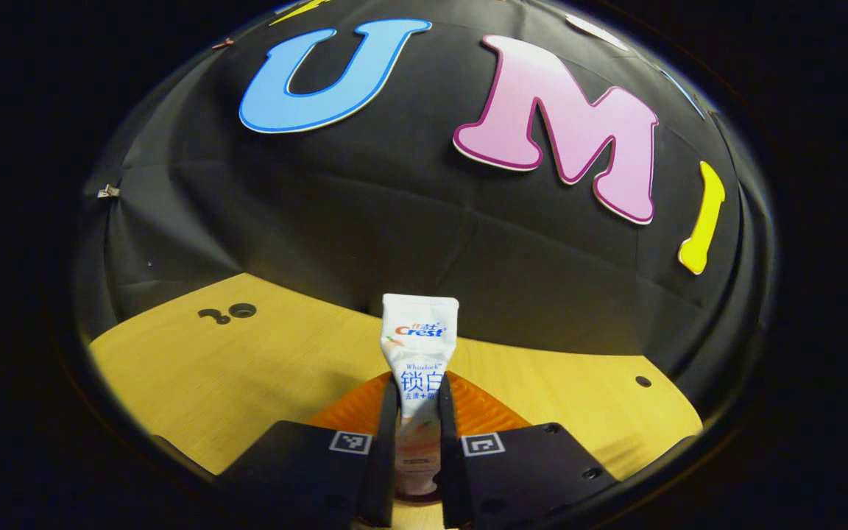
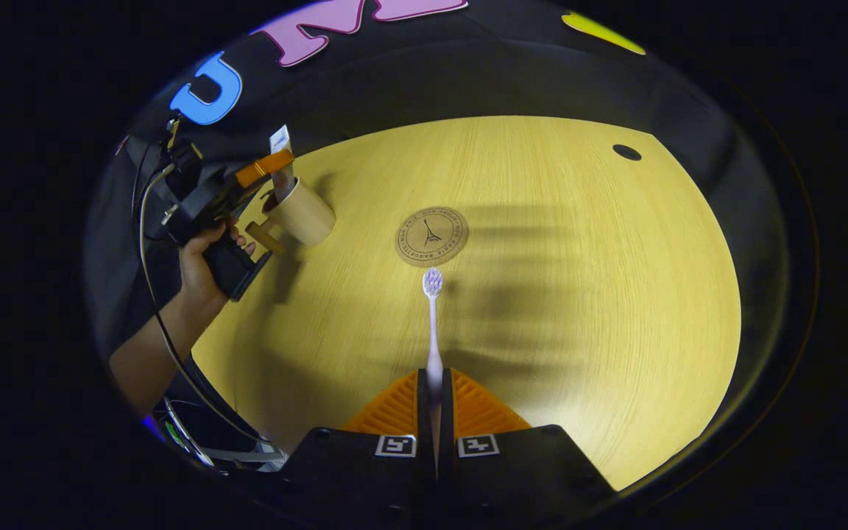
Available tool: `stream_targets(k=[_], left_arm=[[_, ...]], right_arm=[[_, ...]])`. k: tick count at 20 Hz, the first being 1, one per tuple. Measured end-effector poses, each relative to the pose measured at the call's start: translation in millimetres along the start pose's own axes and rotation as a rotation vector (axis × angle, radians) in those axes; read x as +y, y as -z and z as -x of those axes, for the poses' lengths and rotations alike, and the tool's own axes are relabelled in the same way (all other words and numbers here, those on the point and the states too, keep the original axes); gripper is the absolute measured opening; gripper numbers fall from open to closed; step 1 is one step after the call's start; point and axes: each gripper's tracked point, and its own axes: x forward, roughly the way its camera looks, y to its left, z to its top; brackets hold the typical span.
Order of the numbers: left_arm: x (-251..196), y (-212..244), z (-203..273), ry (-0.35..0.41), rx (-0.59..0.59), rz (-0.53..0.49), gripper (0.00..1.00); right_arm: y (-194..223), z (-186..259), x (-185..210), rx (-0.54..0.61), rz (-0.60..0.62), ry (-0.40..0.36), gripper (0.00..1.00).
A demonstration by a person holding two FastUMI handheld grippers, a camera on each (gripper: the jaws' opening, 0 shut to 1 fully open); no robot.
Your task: Put the toothbrush and toothpaste on the desktop into the cup, then pick up the cup and place it on the coaster on the desktop.
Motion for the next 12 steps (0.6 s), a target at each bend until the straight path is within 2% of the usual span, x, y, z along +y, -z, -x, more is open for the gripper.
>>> stream_targets(k=[1, 2, 4, 5, 6, 8, 12], left_arm=[[-1, -2, 9, 0.015, 0.003, 0.011, 0.41], [0, -1, 17, 0.018, 0.012, 0.017, 0.31], [4, -4, 35, 0.022, 0.018, 0.012, 0.65], [9, -7, 46, 0.014, 0.014, 0.005, 0.72], [14, -10, 59, 0.002, 0.012, -0.003, 0.90], [24, -10, 87, -0.020, 0.019, -0.004, 0.98], [39, 6, 147, -0.056, 0.049, 0.009, 0.98]], right_arm=[[-2, -1, 5, -0.004, 0.000, -0.011, 0.06], [-4, -1, 11, -0.011, 0.003, -0.021, 0.06], [-13, 1, 23, -0.036, 0.022, -0.042, 0.06], [-19, 2, 31, -0.052, 0.031, -0.058, 0.06], [-28, 3, 39, -0.072, 0.038, -0.072, 0.06], [-50, 4, 56, -0.128, 0.047, -0.105, 0.06], [-102, 4, 97, -0.248, 0.057, -0.185, 0.06]])
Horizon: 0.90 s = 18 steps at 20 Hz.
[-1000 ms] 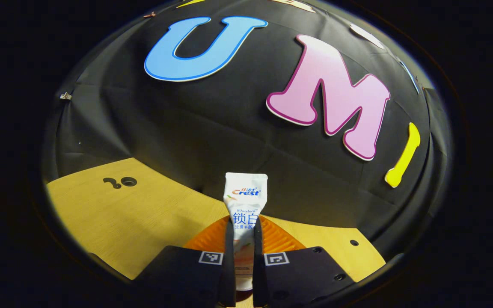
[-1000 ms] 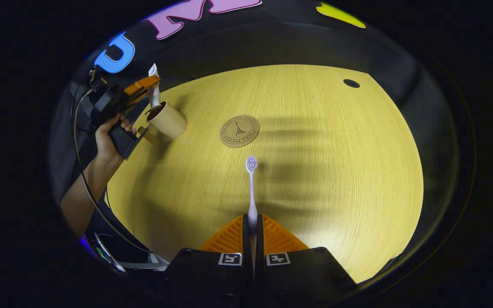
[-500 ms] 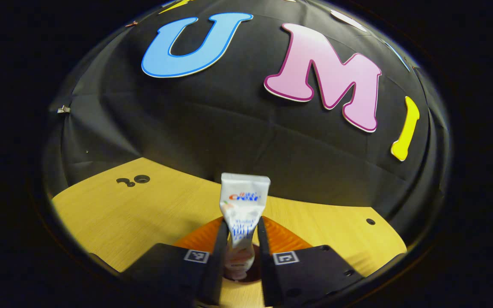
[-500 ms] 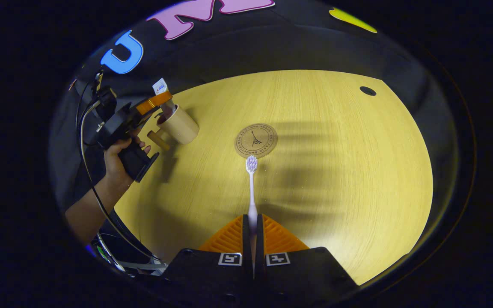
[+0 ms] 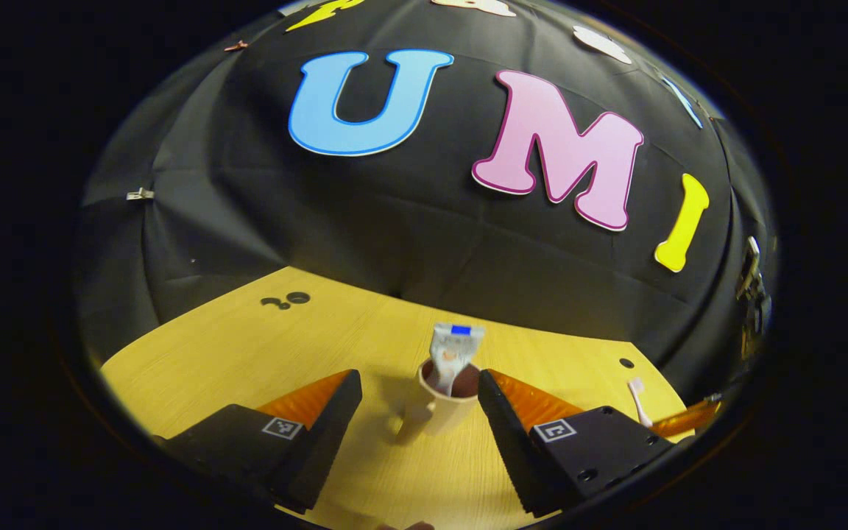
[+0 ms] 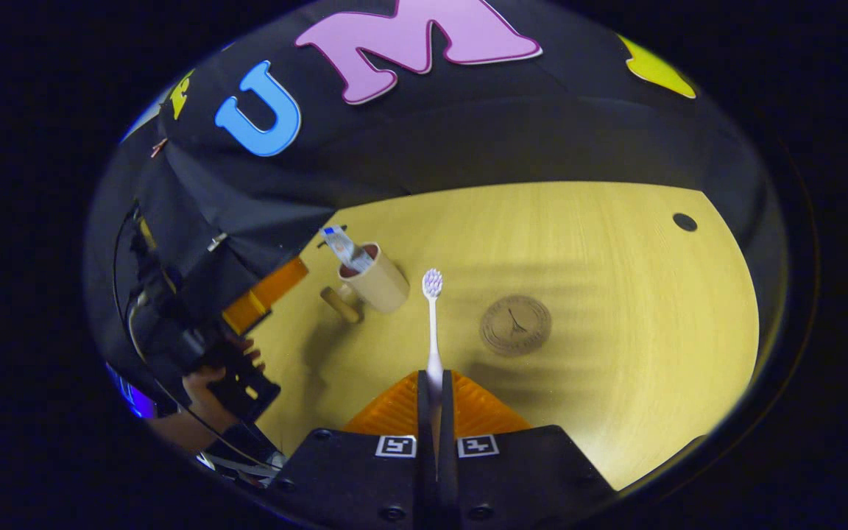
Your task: Put the toothbrush and toothpaste on the desktop into the cup, then pick up the cup and place it on the coaster on the desktop.
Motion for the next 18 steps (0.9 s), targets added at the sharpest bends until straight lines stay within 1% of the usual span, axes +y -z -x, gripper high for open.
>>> stream_targets(k=[3, 6, 9, 10, 12, 16, 18], left_arm=[[7, 18, 36, -0.017, 0.036, 0.033, 0.98], [15, 34, 59, -0.045, 0.060, 0.041, 0.98], [30, 32, 68, -0.094, 0.039, -0.010, 0.98], [32, 30, 70, -0.100, 0.031, -0.022, 0.98], [38, 25, 72, -0.110, 0.014, -0.022, 0.98], [49, 17, 75, -0.136, -0.034, -0.037, 0.98], [52, 20, 74, -0.141, -0.034, -0.032, 0.97]], right_arm=[[-28, -20, 24, -0.055, 0.023, -0.045, 0.06], [-55, -40, 45, -0.128, 0.047, -0.078, 0.05], [-75, -57, 65, -0.210, 0.031, -0.109, 0.05], [-80, -63, 71, -0.239, 0.029, -0.117, 0.05], [-94, -75, 79, -0.299, 0.026, -0.121, 0.05], [-117, -100, 90, -0.391, -0.018, -0.117, 0.05], [-128, -113, 92, -0.435, -0.013, -0.107, 0.05]])
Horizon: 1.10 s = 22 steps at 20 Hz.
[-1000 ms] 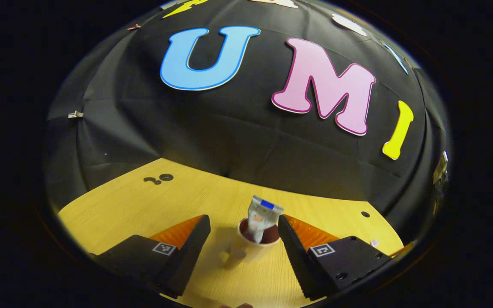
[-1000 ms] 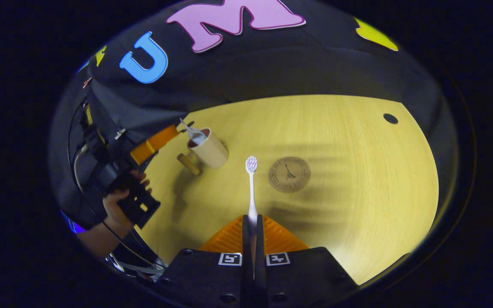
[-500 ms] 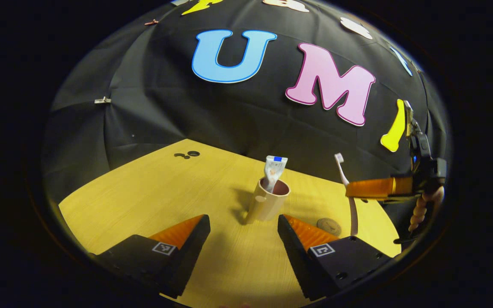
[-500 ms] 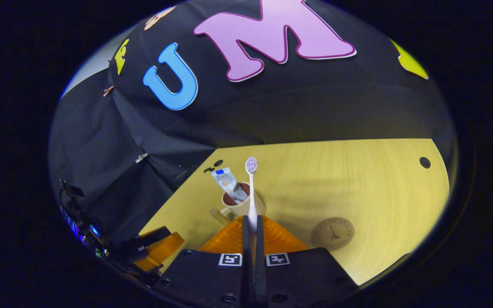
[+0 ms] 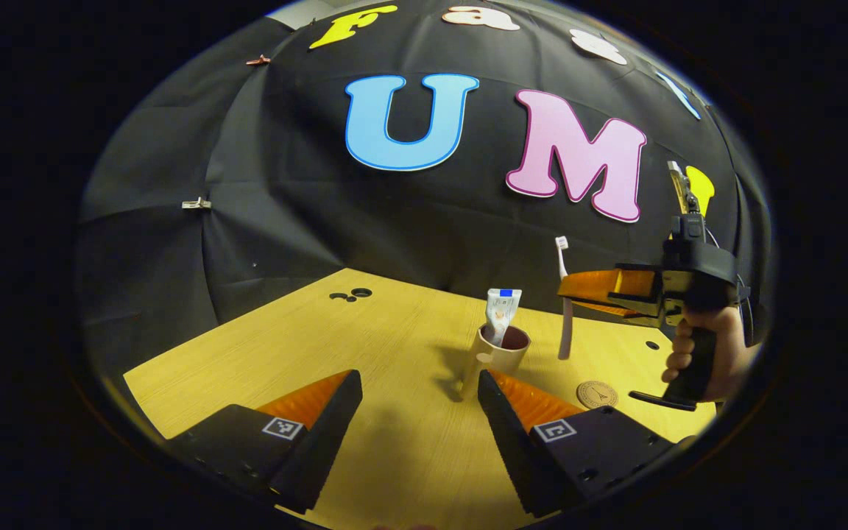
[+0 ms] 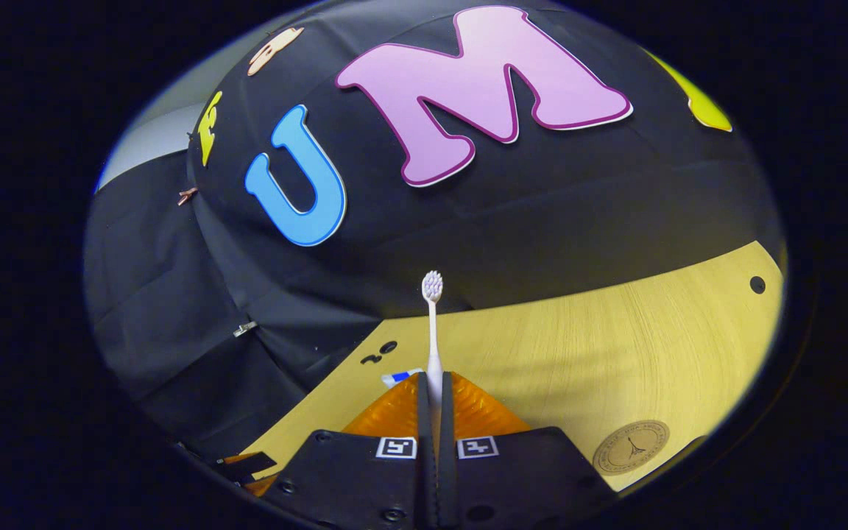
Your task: Put the toothbrush and toothpaste on the desktop into the cup, then pick up the cup and place it on the coaster on the desktop.
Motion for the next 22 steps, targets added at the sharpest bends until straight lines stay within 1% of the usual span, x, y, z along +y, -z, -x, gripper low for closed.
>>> stream_targets(k=[4, 7, 11, 16, 18, 22], left_arm=[[7, 7, 1, -0.010, 0.009, 0.017, 0.98], [11, -2, 5, -0.013, -0.027, 0.012, 0.98], [17, -8, 4, -0.008, -0.048, 0.037, 0.97], [28, -2, -3, -0.016, -0.038, 0.086, 0.98], [29, 3, -4, -0.016, -0.035, 0.087, 0.98], [30, 18, -4, -0.008, -0.007, 0.069, 0.98]], right_arm=[[-1, -27, 0, -0.058, 0.041, 0.016, 0.05], [5, -43, -9, -0.074, 0.074, 0.040, 0.05], [2, -53, -11, -0.134, 0.093, 0.044, 0.05], [7, -62, -10, -0.161, 0.089, 0.052, 0.05], [13, -63, -15, -0.174, 0.104, 0.062, 0.06], [30, -64, -27, -0.160, 0.049, 0.087, 0.06]])
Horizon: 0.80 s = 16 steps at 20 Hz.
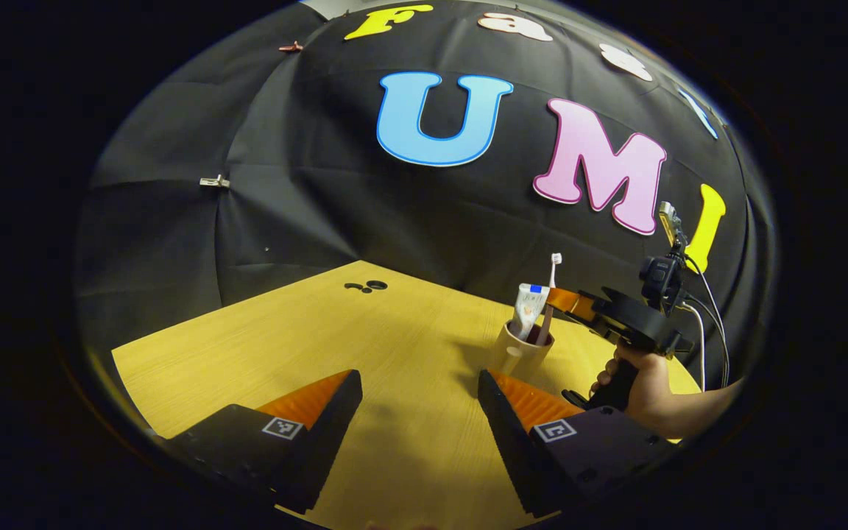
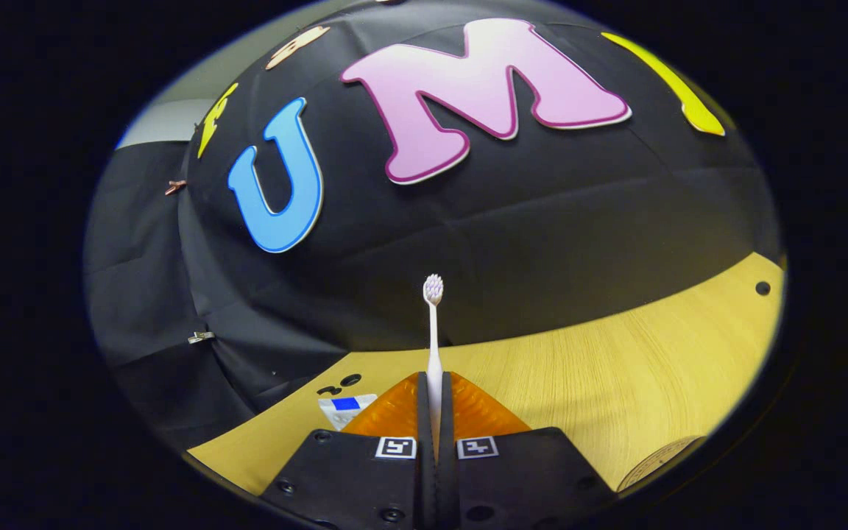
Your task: Put the toothbrush and toothpaste on the desktop into the cup, then pick up the cup and place it on the coaster on the desktop.
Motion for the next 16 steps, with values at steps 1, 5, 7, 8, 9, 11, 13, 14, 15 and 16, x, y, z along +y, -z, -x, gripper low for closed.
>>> stream_targets(k=[1, 5, 7, 8, 9, 11, 13, 14, 15, 16], left_arm=[[1, 2, 0, 0.000, 0.007, -0.004, 0.98], [-1, 6, 0, 0.004, 0.019, -0.006, 0.98], [-5, 6, -2, 0.010, 0.023, -0.007, 0.98], [-7, 5, -1, 0.014, 0.023, -0.009, 0.98], [-11, 3, -3, 0.022, 0.025, -0.011, 0.98], [-21, -1, -5, 0.038, 0.029, -0.018, 0.98], [-33, -6, -7, 0.072, 0.040, -0.025, 0.98], [-39, -6, -9, 0.091, 0.052, -0.031, 0.98], [-45, -7, -12, 0.110, 0.065, -0.039, 0.98], [-50, -7, -13, 0.131, 0.080, -0.047, 0.98]], right_arm=[[5, 1, -1, 0.004, -0.001, 0.005, 0.06], [21, 9, 0, 0.026, 0.020, 0.003, 0.08], [24, 18, 2, 0.044, 0.020, -0.004, 0.10], [27, 23, 3, 0.052, 0.021, -0.010, 0.10], [25, 27, 1, 0.060, 0.023, -0.014, 0.13], [19, 40, -7, 0.074, 0.038, -0.008, 0.34], [6, 55, -23, 0.067, 0.065, 0.009, 0.67], [-4, 66, -34, 0.063, 0.078, 0.025, 0.68], [-11, 75, -47, 0.064, 0.089, 0.044, 0.67], [-20, 85, -61, 0.062, 0.097, 0.063, 0.77]])
